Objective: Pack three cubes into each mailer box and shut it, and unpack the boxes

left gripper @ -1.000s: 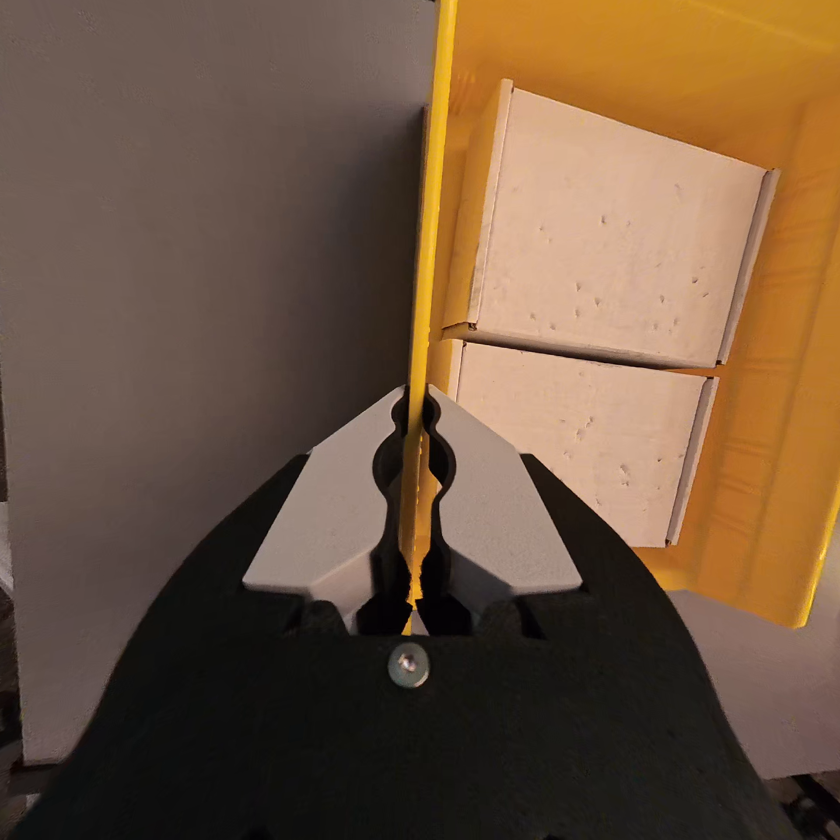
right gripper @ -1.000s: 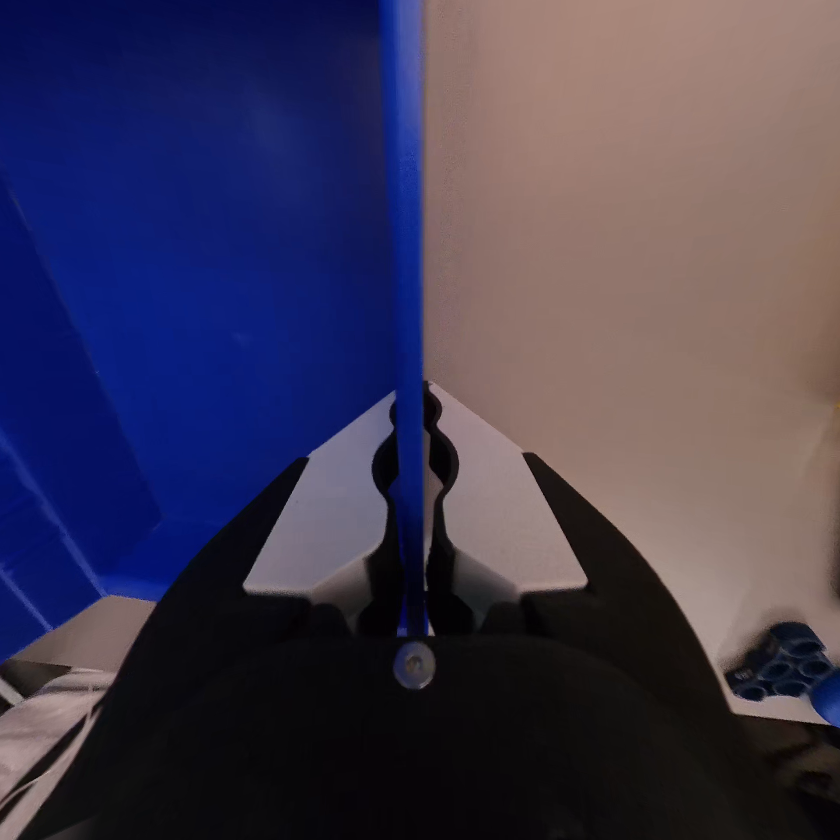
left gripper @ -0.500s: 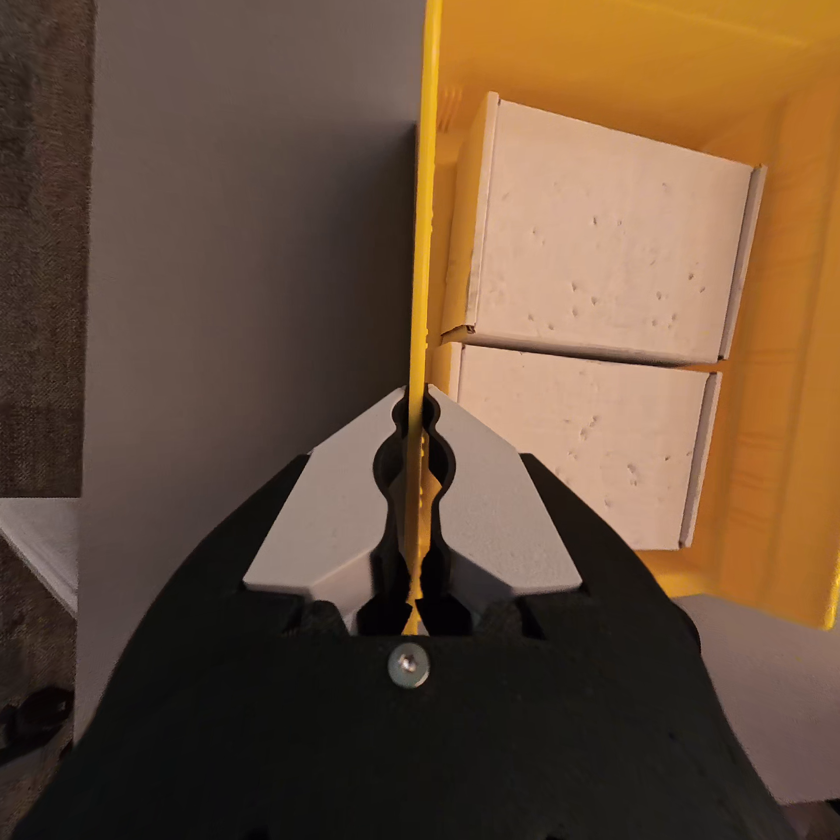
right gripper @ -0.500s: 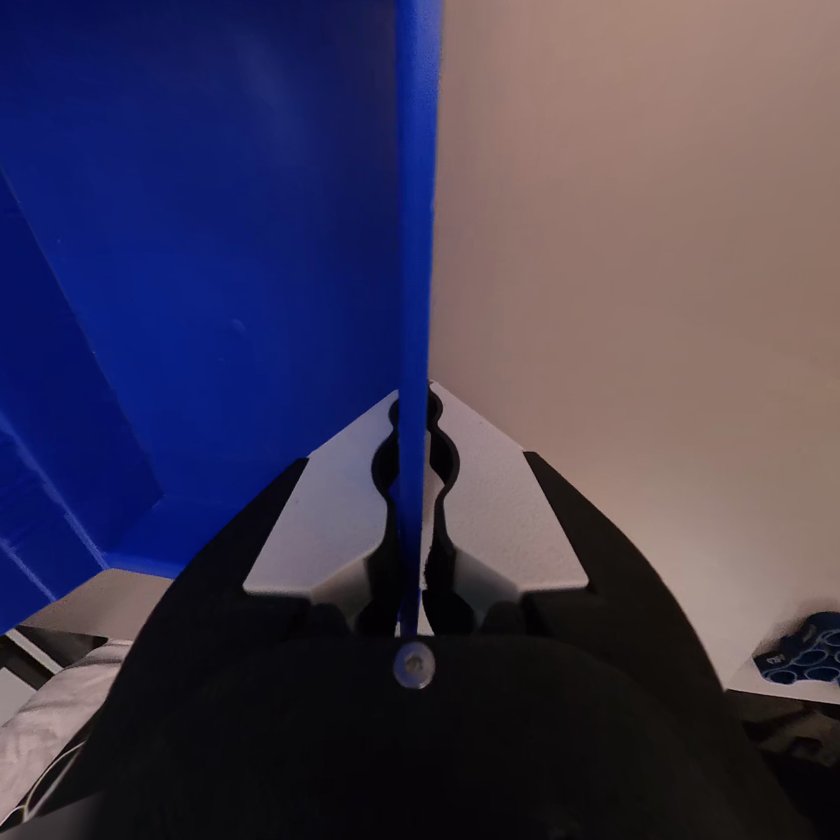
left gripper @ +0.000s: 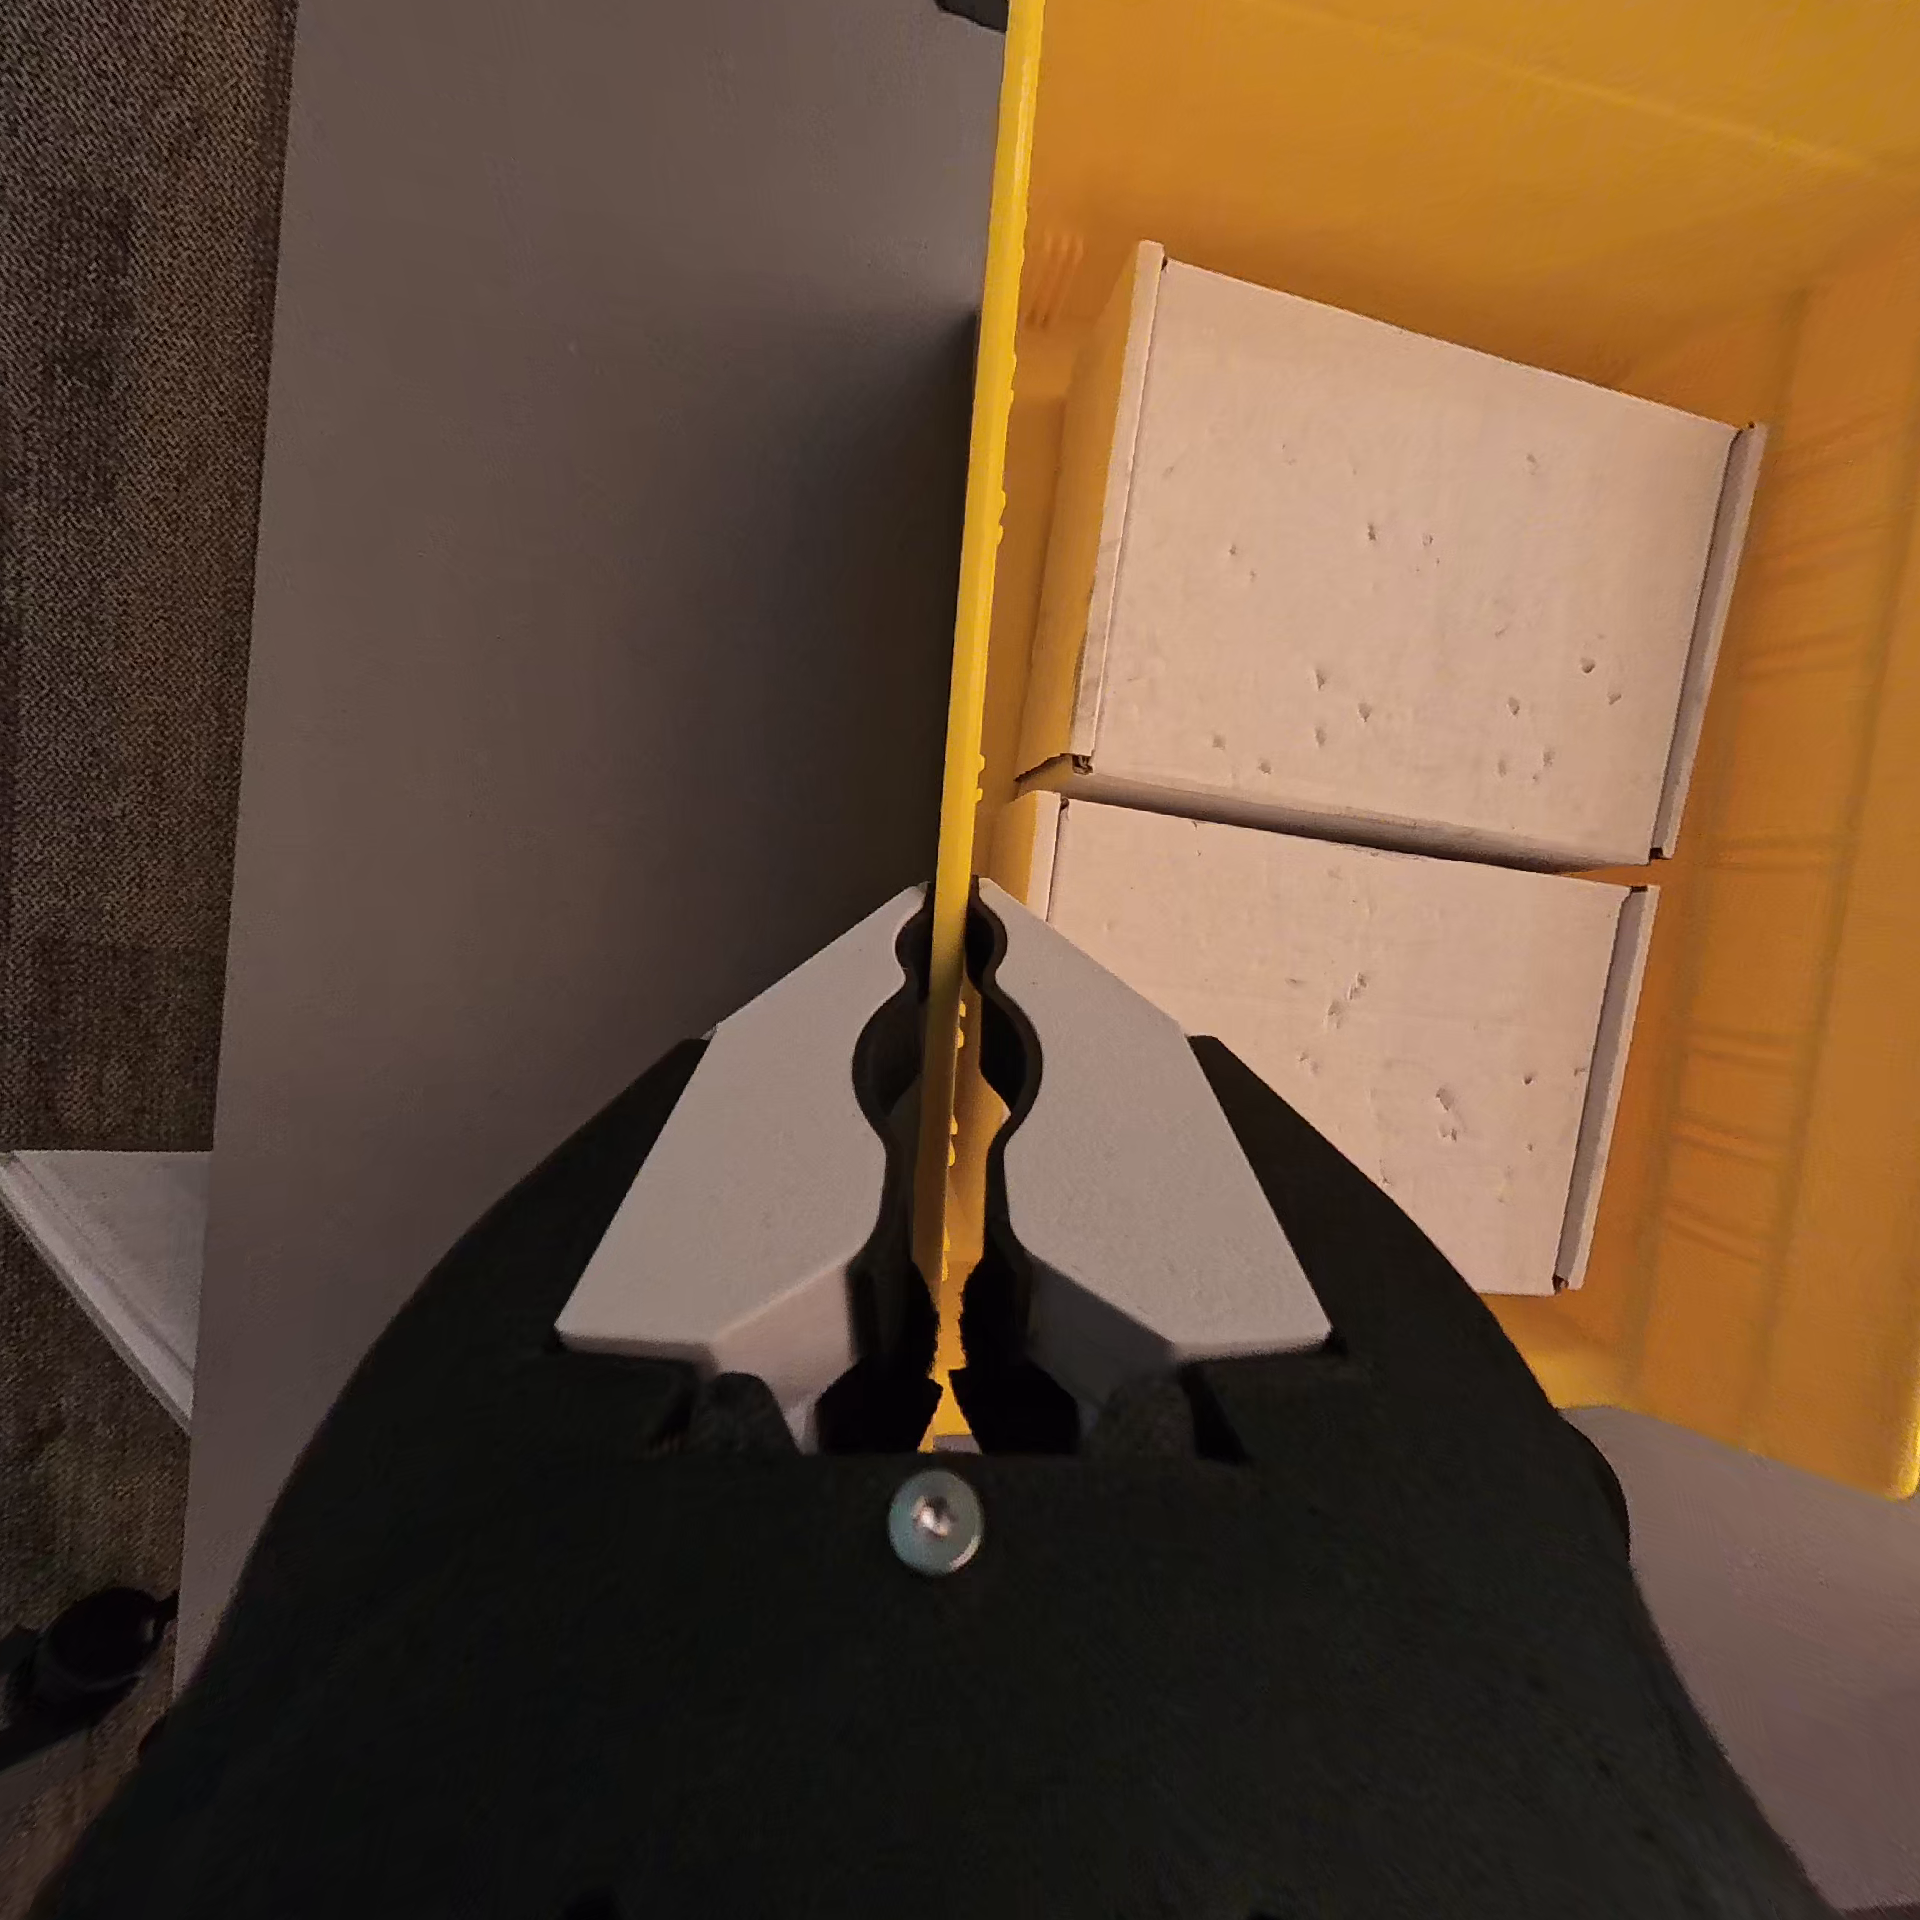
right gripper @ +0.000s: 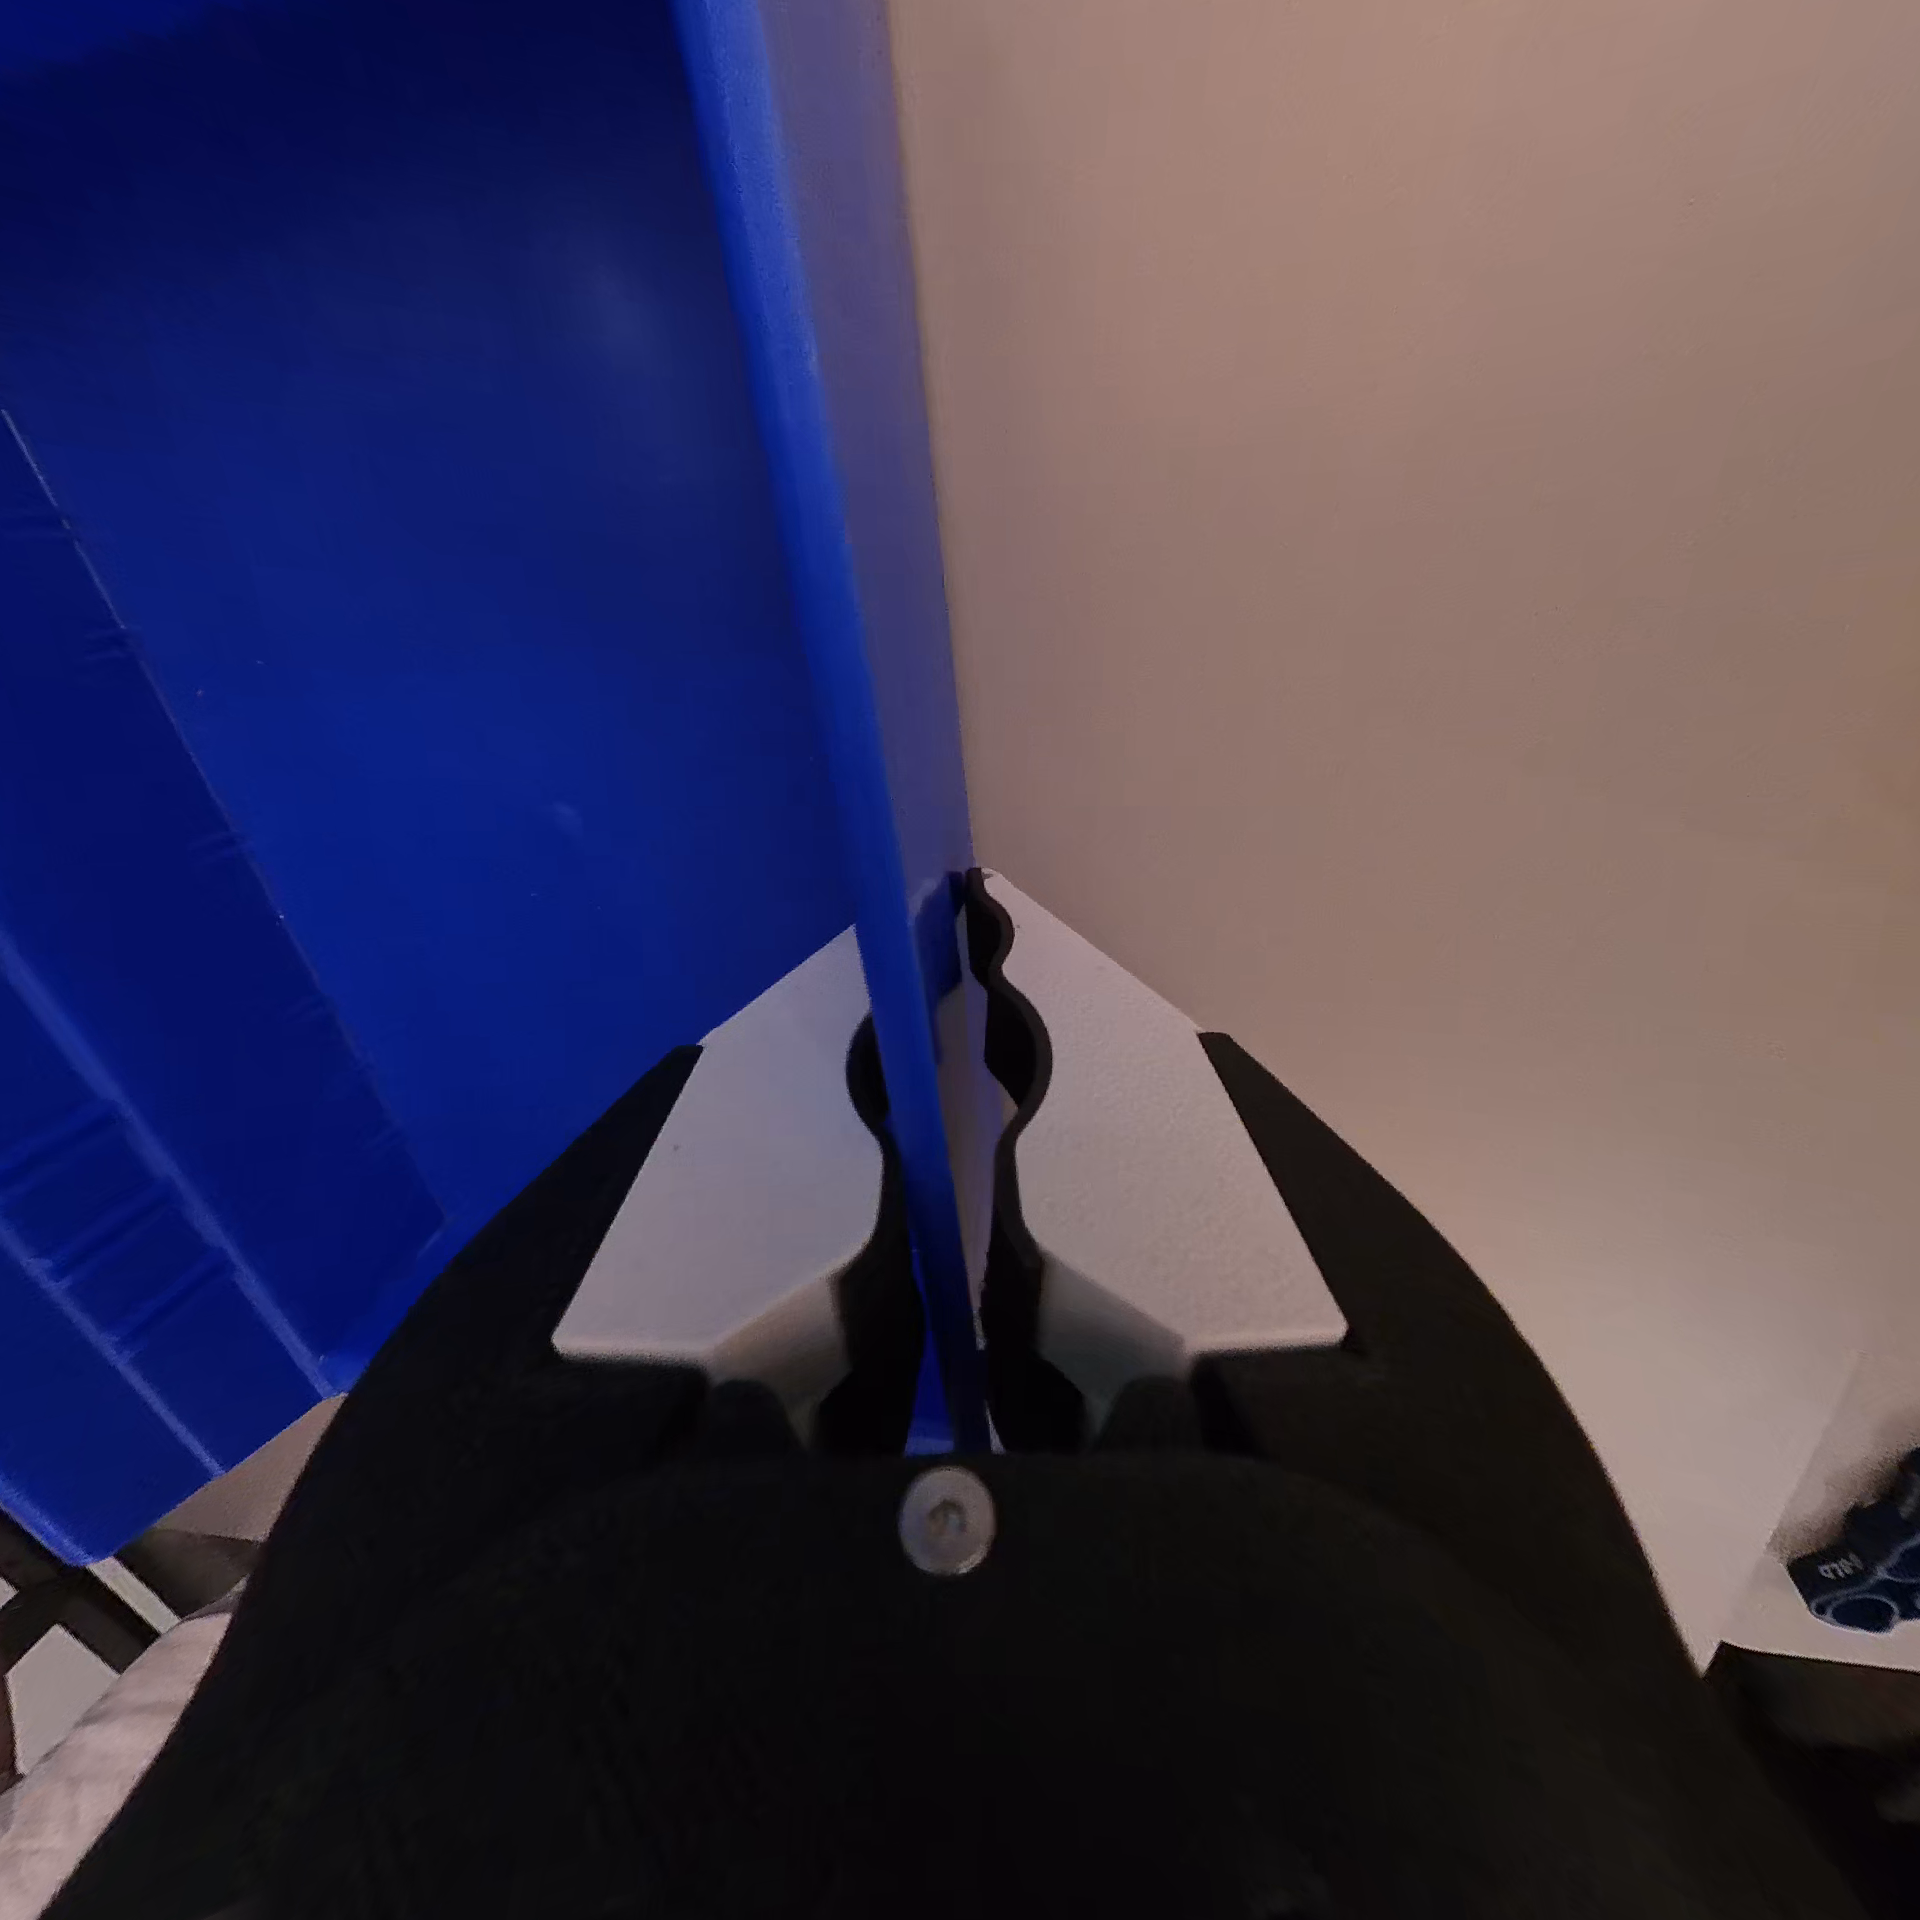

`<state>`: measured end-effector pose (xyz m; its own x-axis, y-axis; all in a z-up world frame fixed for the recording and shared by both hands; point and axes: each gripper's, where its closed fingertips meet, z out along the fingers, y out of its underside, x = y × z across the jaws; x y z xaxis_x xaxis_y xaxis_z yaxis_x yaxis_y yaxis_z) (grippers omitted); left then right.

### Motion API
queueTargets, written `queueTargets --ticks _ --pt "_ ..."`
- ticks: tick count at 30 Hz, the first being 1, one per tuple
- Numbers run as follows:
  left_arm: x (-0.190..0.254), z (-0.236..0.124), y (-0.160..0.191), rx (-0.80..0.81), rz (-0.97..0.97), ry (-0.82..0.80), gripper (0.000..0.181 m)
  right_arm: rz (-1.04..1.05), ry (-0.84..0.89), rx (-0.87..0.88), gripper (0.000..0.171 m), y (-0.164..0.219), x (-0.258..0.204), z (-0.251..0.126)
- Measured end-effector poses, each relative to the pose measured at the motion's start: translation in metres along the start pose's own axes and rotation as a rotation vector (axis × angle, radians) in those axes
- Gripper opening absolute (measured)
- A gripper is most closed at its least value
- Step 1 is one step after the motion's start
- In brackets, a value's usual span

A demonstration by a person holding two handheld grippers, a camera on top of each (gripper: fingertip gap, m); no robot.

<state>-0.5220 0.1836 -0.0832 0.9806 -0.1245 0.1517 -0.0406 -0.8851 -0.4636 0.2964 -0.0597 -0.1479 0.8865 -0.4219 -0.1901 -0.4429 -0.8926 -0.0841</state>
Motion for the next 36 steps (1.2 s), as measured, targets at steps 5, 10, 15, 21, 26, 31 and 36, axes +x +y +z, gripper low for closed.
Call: queueTargets --ticks 5,10,15,21,26,31,36 --pt "-0.001 0.001 -0.007 0.032 -0.013 0.007 0.003 0.024 0.011 0.004 0.014 0.000 0.000 0.000" --pt "-0.005 -0.043 -0.034 0.220 0.009 -0.080 0.015 0.113 -0.047 0.084 0.029 -0.003 0.001 -0.019" --pt "0.035 -0.133 -0.081 0.670 0.232 -0.113 0.032 0.164 -0.047 0.278 0.030 -0.012 0.003 -0.064" --pt "0.117 -0.193 -0.092 1.041 0.495 -0.009 0.078 -0.006 -0.132 0.849 0.030 -0.049 -0.049 -0.185" --pt "0.179 -0.182 -0.079 0.986 0.656 0.157 0.098 -0.446 -0.325 1.606 0.077 -0.031 -0.142 -0.310" --pt "0.271 -0.165 -0.031 0.770 0.897 0.615 0.124 -0.649 -0.616 1.790 0.110 0.012 -0.206 -0.344" --pt "0.239 -0.085 -0.005 0.263 1.178 0.468 0.124 -0.726 -0.624 1.818 0.112 0.015 -0.219 -0.342"
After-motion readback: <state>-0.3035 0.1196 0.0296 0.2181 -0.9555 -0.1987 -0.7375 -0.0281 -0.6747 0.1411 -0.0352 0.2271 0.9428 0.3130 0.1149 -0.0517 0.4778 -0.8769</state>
